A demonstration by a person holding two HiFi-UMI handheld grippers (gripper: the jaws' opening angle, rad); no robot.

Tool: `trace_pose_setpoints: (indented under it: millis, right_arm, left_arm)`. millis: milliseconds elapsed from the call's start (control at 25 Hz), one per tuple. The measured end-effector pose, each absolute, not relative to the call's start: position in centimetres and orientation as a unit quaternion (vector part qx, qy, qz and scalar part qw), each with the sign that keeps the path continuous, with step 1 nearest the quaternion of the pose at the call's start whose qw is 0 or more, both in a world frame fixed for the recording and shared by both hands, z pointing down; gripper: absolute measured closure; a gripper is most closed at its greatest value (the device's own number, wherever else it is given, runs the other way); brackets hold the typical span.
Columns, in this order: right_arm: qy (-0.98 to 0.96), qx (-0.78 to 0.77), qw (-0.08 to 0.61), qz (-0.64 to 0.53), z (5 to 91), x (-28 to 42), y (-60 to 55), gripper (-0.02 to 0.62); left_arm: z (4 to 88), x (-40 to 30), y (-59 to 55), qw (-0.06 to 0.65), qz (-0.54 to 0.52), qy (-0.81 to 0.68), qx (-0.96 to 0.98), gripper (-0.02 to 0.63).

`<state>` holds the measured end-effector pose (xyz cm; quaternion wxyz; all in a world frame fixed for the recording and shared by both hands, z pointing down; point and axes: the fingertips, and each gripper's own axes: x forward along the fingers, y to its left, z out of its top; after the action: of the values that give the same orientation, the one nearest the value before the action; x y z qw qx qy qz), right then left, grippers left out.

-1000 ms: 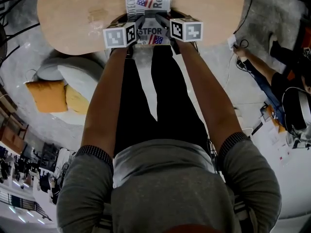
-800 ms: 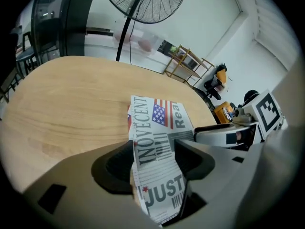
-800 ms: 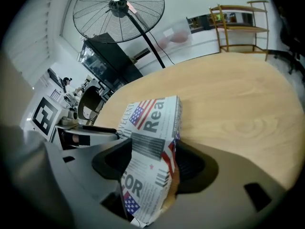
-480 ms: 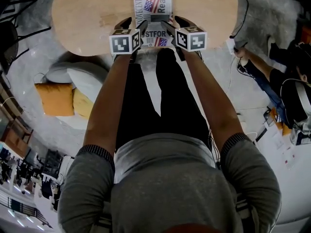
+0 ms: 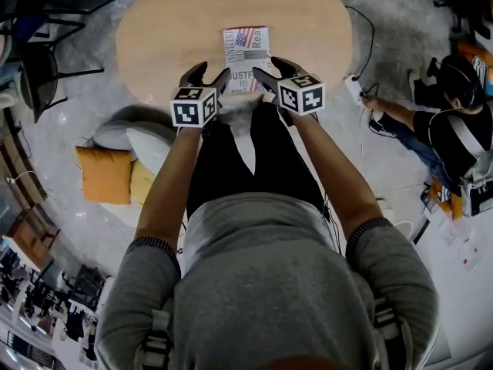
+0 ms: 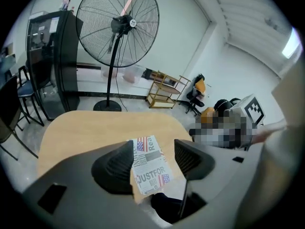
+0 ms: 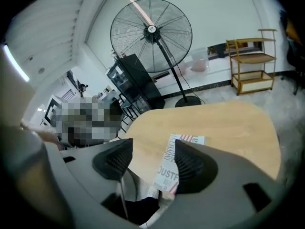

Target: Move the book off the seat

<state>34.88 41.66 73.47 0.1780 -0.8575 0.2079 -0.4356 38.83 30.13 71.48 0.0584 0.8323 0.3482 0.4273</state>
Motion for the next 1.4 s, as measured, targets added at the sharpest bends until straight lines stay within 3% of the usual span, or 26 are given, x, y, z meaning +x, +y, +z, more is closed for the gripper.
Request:
trace_pose_setpoints:
  millis: [360, 800, 1200, 1400]
  right_arm:
    - [0.213, -0.876, 0.191, -0.388, 62.4, 34.1, 41.6, 0.307]
    - [0.294, -0.919, 0.093, -0.248, 45.0, 34.6, 37.8, 0.318]
    - [0.332, -0.933, 0.051, -0.132, 34.4, 34.0, 36.5, 0.391]
    - [0.342, -0.934, 0.041, -0.092, 30.6, 34.2, 35.9, 0.433]
  left_arm:
    - [59.4, 37.6, 30.3, 0.054, 0.366, 0.397, 0.840, 0.311]
    - [43.0, 37.2, 29.9, 0.062, 0.234, 0.447, 0.861, 0.349]
    - [32.9, 36.6, 28.6, 0.008, 0.107, 0.456, 0.883, 0.469]
    - [29.3, 36.7, 28.0, 0.004, 0.064, 0.442, 0.895, 0.573]
